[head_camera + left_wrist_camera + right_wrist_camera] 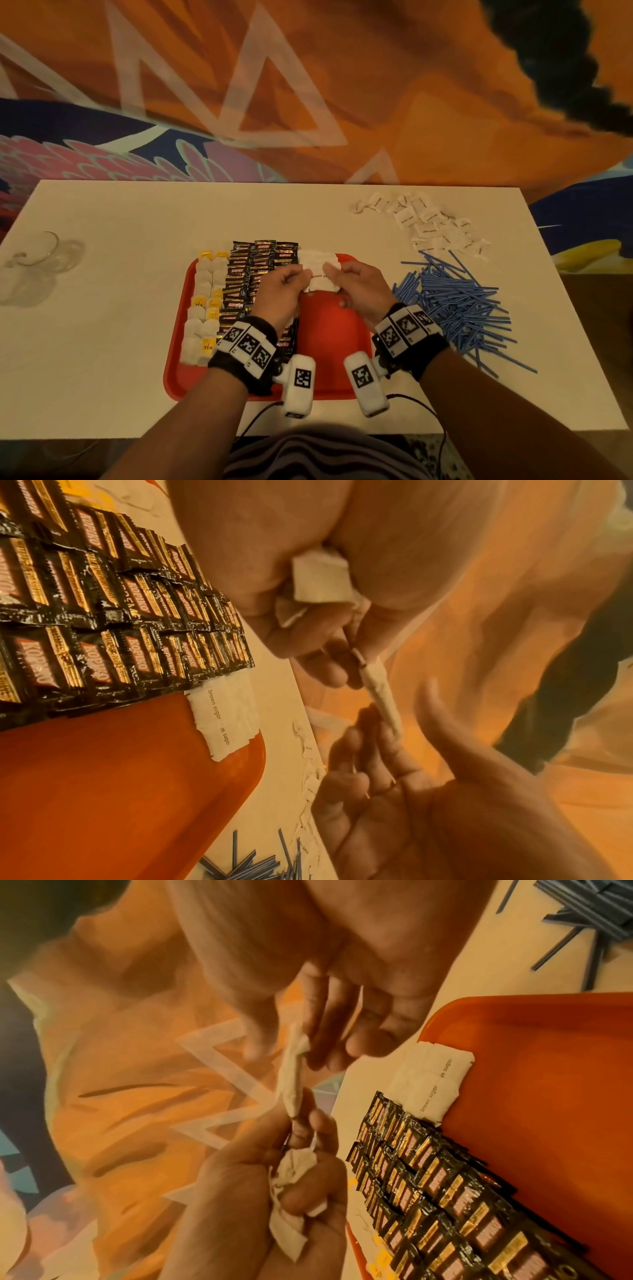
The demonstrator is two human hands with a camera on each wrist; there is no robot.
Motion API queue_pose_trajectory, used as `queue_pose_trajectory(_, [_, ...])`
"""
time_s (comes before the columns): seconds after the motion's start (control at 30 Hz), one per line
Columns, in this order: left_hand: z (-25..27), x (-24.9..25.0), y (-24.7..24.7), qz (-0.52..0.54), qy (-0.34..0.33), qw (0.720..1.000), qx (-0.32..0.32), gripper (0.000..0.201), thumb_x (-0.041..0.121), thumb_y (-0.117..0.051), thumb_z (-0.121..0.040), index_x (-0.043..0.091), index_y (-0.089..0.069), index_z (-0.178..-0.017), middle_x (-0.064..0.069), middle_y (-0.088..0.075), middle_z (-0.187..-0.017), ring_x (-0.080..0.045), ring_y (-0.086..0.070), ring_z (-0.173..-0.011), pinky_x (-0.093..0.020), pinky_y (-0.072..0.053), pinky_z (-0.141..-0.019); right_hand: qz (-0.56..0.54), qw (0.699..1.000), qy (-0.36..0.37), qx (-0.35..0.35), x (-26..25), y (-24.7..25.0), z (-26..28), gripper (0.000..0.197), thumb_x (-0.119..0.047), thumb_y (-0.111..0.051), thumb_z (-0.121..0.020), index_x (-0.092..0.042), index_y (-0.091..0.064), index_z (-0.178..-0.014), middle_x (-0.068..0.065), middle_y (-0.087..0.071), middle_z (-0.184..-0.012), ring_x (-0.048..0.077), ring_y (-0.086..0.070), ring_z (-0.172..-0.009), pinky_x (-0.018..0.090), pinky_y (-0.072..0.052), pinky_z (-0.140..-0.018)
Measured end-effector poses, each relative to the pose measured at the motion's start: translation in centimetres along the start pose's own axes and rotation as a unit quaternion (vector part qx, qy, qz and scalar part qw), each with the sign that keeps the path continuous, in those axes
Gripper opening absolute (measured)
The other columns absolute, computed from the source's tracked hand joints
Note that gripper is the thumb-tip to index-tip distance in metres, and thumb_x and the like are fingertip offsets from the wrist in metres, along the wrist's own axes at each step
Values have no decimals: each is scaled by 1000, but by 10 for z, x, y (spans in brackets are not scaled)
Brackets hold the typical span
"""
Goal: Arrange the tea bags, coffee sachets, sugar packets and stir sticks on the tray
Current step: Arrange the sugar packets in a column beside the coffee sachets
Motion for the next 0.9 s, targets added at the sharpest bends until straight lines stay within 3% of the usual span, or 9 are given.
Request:
queue_pose_trajectory(0.1, [-3,-2,3,16,12,1000,19,18,18,-61,-98,13,-70,-85,-2,-55,-61,-12,-39,-37,-24,-32,-40,22,999,25,-24,4,2,2,17,-11,-79,-78,-10,-68,-92,10,-71,-86,14,-63,-70,25,-47,-57])
queue_pose_trajectory(0.23, [-4,-8,3,-38,-11,999,20,19,22,-59,-99,11,-71,-89,6,-54,-56,-10,-41,-40,-25,-34,-42,58,997,41,24,12,7,-3,10,-22,-81,-77,-18,-72,-79,1,-71,-71,10,-62,-62,24,-47,-59])
queue_pose_trajectory(0.33, [-5,-11,2,-68,-25,997,29,19,20,-59,-99,11,-68,-85,12,-53,-52,-6,-41,-39,-24,-34,-43,5,998,20,51,18,10,-4,13,-25,-73,-86,-13,-72,-81,0,-66,-65,10,-57,-57,24,-43,-54])
queue_pose_trajectory(0.43, [-8,-15,4,-91,-30,994,47,19,20,-59,-99,9,-69,-88,7,-56,-58,-5,-41,-38,-25,-34,-43,-28,998,-11,59,24,9,-7,19,-31,-67,-90,-12,-70,-90,1,-70,-76,11,-60,-66,24,-45,-56])
queue_pose_trajectory(0.53, [-10,-19,7,-97,-23,994,43,19,21,-59,-99,9,-69,-88,3,-53,-57,-10,-40,-38,-25,-33,-40,-25,999,-47,-6,30,7,-10,25,-30,-75,-84,-14,-68,-102,3,-73,-92,13,-65,-76,28,-50,-61])
queue_pose_trajectory(0.67, [-17,-28,11,-121,-2,992,43,20,26,-61,-98,12,-72,-91,3,-62,-64,-10,-50,-50,-28,-40,-50,59,997,-37,-31,42,2,-17,18,-20,-76,-82,-13,-70,-97,7,-73,-84,8,-66,-64,22,-50,-56])
queue_pose_trajectory(0.77, [-22,-36,15,-104,41,992,66,21,29,-60,-99,15,-72,-88,-1,-69,-71,-13,-59,-59,-34,-49,-60,104,994,-36,4,53,8,-33,15,-23,-76,-83,-19,-68,-95,6,-73,-75,12,-66,-65,32,-54,-65])
queue_pose_trajectory(0.83, [-23,-40,18,-99,62,990,74,22,29,-58,-99,15,-72,-90,-2,-71,-78,-13,-62,-63,-32,-52,-65,146,989,-38,12,61,16,-48,11,-27,-74,-85,-26,-65,-91,3,-73,-73,14,-66,-67,37,-56,-73])
queue_pose_trajectory(0.9, [-23,-44,22,-103,72,989,75,23,31,-57,-100,15,-71,-90,-1,-71,-78,-13,-63,-64,-29,-51,-62,164,985,-51,17,69,22,-62,16,-27,-74,-85,-21,-68,-99,0,-72,-72,13,-65,-66,36,-56,-72])
Point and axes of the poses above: each hand's wrist, its own z-axis away from the middle knuckle, its own y-axis out of the back of the hand, x = y × z, the point moved 1 cm from there along -z, towards the middle knuckle
